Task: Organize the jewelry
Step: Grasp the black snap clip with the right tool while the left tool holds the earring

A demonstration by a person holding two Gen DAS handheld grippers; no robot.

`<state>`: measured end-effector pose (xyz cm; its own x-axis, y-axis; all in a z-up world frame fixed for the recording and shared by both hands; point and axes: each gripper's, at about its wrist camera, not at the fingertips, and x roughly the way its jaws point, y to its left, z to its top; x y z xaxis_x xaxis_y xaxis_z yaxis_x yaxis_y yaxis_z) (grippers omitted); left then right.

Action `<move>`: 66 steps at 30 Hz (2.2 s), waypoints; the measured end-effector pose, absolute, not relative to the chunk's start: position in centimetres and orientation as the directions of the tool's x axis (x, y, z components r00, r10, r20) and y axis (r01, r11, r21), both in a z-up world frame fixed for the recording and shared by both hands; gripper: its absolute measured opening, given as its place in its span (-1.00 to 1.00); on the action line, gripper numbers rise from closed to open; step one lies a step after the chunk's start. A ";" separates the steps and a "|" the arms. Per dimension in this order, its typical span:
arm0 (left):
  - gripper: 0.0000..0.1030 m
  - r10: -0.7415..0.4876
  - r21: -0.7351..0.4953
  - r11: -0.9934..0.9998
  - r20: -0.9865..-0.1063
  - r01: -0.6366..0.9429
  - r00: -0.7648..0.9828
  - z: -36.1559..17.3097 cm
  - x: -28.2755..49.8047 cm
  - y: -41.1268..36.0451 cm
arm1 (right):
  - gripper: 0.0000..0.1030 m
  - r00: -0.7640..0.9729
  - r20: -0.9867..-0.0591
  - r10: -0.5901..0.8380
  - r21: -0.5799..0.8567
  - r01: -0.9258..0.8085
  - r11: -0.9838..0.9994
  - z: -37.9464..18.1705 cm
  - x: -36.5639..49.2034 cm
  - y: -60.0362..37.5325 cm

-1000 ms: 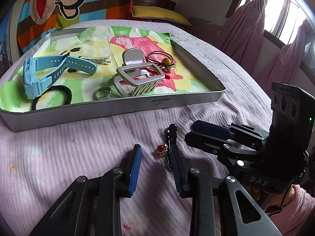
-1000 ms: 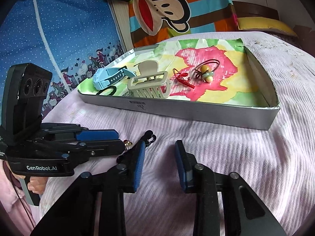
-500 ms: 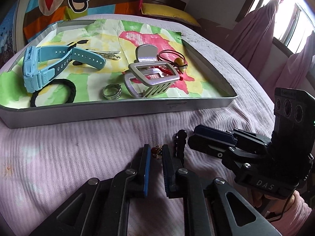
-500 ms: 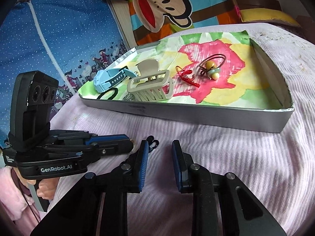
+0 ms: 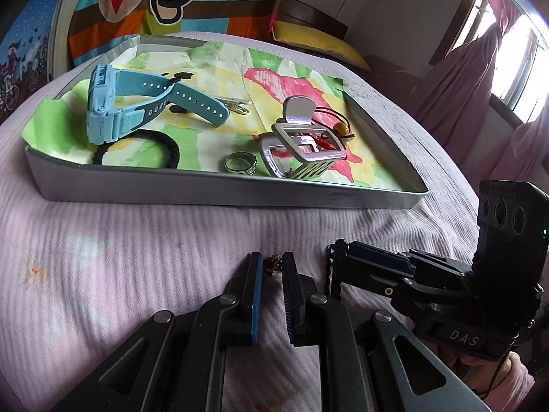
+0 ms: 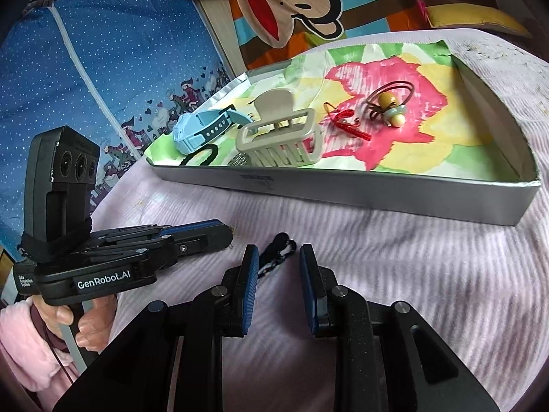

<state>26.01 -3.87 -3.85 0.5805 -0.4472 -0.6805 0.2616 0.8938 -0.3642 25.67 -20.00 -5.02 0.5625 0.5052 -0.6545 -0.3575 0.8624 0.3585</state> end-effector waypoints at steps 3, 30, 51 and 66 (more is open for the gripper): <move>-0.78 -0.448 -0.377 0.892 -0.669 0.249 0.593 -4.0 25.8 -3.5 | -0.58 0.554 -0.663 0.504 0.360 -0.353 0.863 -5.1 26.0 -19.6; -0.78 -0.494 -0.466 0.857 -0.621 0.220 0.608 -5.1 25.6 -1.9 | -0.57 0.544 -0.696 0.468 0.364 -0.295 0.884 -6.1 26.6 -18.5; -0.79 -0.467 -0.425 0.874 -0.606 0.235 0.644 -4.4 24.8 -2.0 | -0.78 0.604 -0.644 0.470 0.332 -0.333 0.882 -5.4 25.2 -18.4; -0.79 -0.456 -0.407 0.881 -0.602 0.240 0.655 -4.1 24.5 -1.9 | -0.85 0.568 -0.671 0.477 0.324 -0.354 0.877 -5.9 25.1 -17.6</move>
<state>24.46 -1.88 -4.13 0.6549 -0.4563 -0.6024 0.2396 0.8814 -0.4071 25.09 -17.56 -5.94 0.5679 0.4772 -0.6707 -0.3543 0.8772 0.3241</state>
